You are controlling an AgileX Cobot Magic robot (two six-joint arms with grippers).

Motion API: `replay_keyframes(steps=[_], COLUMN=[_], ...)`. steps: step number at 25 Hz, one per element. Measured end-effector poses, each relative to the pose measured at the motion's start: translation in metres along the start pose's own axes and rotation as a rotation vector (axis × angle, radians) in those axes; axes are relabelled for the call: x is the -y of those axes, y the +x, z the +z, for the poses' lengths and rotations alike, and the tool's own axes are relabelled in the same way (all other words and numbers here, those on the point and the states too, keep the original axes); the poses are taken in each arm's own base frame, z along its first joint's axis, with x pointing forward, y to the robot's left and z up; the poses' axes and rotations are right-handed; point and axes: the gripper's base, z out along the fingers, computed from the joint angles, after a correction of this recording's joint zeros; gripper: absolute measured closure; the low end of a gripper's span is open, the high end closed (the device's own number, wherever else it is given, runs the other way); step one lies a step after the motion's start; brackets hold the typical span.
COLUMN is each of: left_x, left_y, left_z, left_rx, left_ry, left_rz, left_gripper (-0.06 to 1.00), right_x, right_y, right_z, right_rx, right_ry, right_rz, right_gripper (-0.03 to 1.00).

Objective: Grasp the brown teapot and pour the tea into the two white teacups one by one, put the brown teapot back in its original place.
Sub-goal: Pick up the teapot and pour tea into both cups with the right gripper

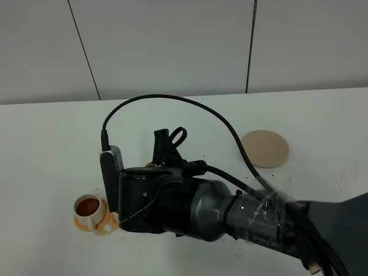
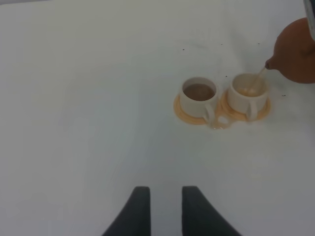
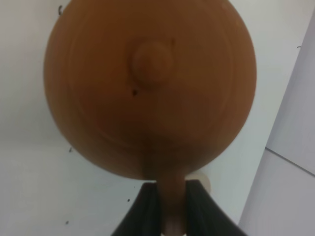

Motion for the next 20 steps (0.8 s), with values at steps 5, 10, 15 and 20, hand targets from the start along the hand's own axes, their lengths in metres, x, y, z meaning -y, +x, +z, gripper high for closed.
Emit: replay_keyframes(steps=[5,10,15,20], left_x=[0.0000,0.0000,0.0000,0.0000], left_y=[0.0000,0.0000,0.0000,0.0000], left_z=[0.0000,0.0000,0.0000,0.0000], left_rx=[0.000,0.000,0.000,0.000], left_ry=[0.000,0.000,0.000,0.000], left_rz=[0.000,0.001,0.002,0.001], left_gripper=[0.71,0.71,0.71,0.71], right_x=[0.0000,0.0003,0.0014,0.0027], right_y=[-0.0001,0.0000,0.0002,0.0004], right_z=[-0.0002,-0.0002,-0.0003,-0.0003], right_rx=[-0.001,-0.002,-0.005,-0.007], right_ry=[0.002,0.006,0.017,0.032], right_rz=[-0.007,-0.012,-0.021,-0.032], right_gripper=[0.87,0.87,0.87,0.87])
